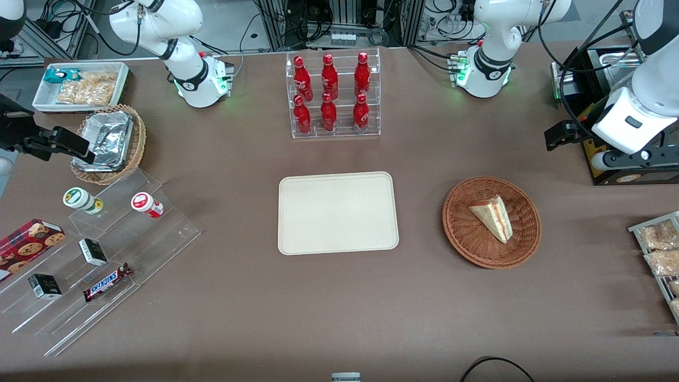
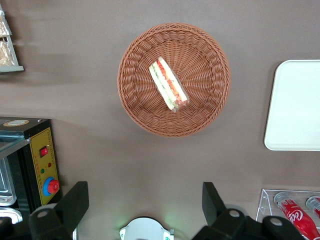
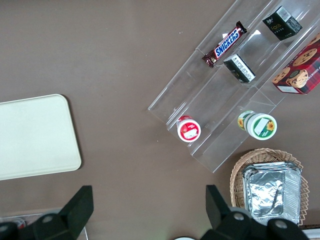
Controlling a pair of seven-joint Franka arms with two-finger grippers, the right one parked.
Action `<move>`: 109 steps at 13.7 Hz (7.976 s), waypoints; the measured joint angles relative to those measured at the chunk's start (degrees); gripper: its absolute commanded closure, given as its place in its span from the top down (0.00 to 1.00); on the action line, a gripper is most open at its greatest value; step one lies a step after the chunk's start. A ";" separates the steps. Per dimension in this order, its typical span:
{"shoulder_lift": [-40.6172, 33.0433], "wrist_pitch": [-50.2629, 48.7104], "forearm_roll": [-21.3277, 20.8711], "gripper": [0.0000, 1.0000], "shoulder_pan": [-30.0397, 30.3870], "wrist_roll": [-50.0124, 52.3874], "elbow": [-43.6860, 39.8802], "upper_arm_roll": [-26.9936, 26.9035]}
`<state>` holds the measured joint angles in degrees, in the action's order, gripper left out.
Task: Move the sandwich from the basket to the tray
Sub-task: 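Move the left gripper over the wicker basket holding the wrapped sandwich, then lower the left gripper onto the sandwich and close on it, then lift the sandwich and carry it toward the cream tray, then lower the sandwich onto the tray and open the left gripper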
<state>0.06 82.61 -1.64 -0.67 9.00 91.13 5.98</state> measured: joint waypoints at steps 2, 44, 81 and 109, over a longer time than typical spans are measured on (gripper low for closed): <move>-0.01 0.00 0.00 1.00 -0.03 0.00 0.01 0.01; 12.39 57.57 -0.12 1.00 -2.67 49.68 37.68 -0.03; 38.11 32.37 -12.93 0.06 -21.66 56.89 -6.20 22.52; 40.74 25.36 -15.66 1.00 -24.33 63.73 -18.46 22.83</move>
<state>40.79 107.97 -17.30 -25.00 72.73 72.67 28.81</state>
